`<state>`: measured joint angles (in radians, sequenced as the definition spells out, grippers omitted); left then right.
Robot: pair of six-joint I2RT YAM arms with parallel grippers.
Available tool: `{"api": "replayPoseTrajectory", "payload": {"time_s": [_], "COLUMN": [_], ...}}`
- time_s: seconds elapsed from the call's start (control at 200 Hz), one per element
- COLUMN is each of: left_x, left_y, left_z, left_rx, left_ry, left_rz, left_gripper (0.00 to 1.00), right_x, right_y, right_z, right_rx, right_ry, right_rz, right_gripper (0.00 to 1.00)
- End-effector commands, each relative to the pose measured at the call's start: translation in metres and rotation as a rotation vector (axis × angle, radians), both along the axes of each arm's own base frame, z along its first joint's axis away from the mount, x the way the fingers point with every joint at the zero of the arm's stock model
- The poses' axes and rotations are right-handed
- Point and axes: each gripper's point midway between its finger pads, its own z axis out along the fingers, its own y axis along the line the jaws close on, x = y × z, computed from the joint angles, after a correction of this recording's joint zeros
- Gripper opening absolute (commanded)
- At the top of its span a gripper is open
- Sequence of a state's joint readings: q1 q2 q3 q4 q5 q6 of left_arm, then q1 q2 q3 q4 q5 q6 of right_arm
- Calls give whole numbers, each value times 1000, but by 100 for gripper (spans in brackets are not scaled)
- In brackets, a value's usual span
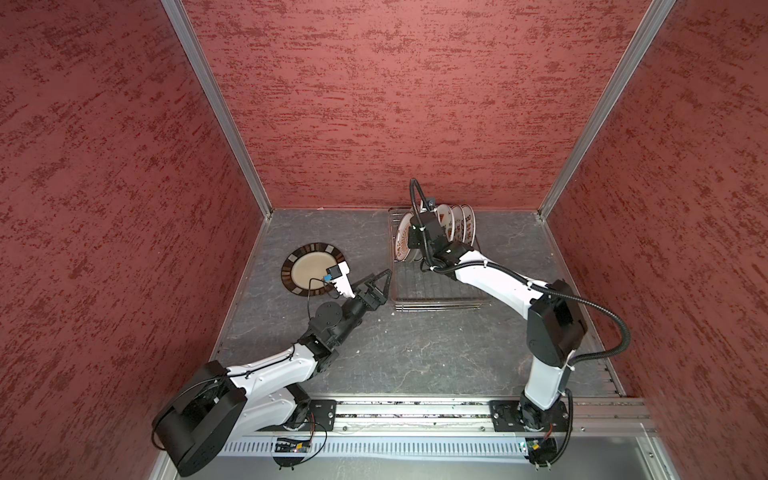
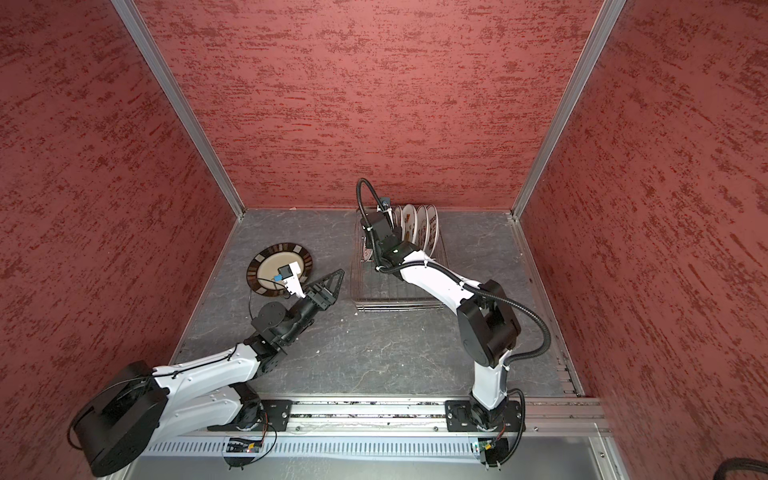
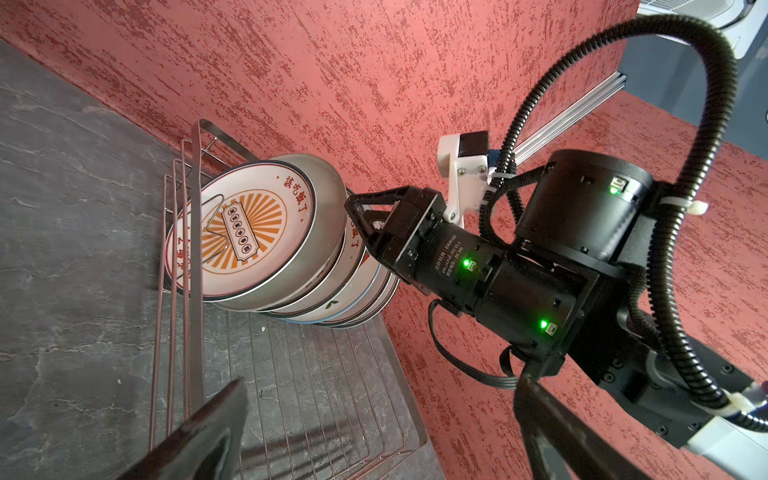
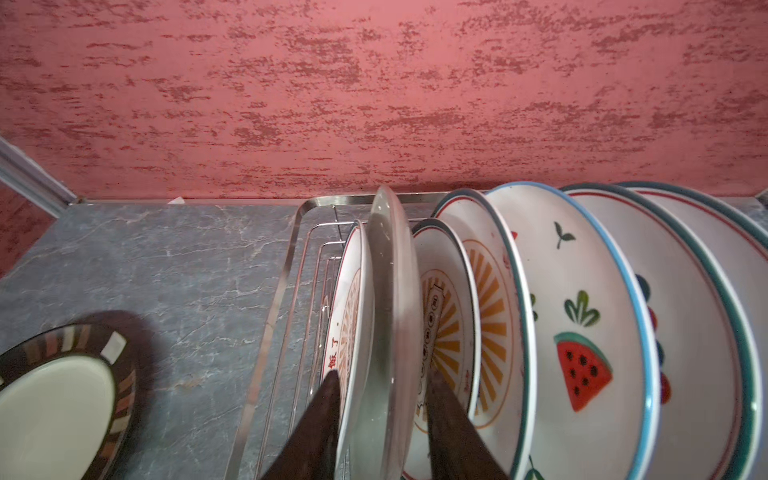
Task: Unload the plates from the dish rack
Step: 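Reach the right gripper into the rack while the left gripper moves toward it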
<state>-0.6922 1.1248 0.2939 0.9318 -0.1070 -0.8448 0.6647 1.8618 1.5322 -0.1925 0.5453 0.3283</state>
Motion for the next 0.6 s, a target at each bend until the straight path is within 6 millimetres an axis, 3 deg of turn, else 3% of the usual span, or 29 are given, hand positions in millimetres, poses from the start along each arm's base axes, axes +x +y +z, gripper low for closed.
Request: {"api": "replayPoseTrajectory", "payload": {"time_s": [0.0, 0.261, 0.596], "left_x": [3, 8, 7], "left_y": [-5, 4, -4], "left_z": [15, 11, 12], "left_rx": [-24, 29, 41], "left_ry": [-31, -17, -22], "left_rz": [-5, 49, 13], "left_gripper": [99, 100, 100], "right_x": [6, 25, 39], "right_y": [-18, -7, -15], "right_z": [7, -9, -23], "right_rx": [-73, -152, -240], "right_ry": [-10, 34, 45], "right_rz": [-91, -95, -193], "right_gripper": [33, 24, 15]}}
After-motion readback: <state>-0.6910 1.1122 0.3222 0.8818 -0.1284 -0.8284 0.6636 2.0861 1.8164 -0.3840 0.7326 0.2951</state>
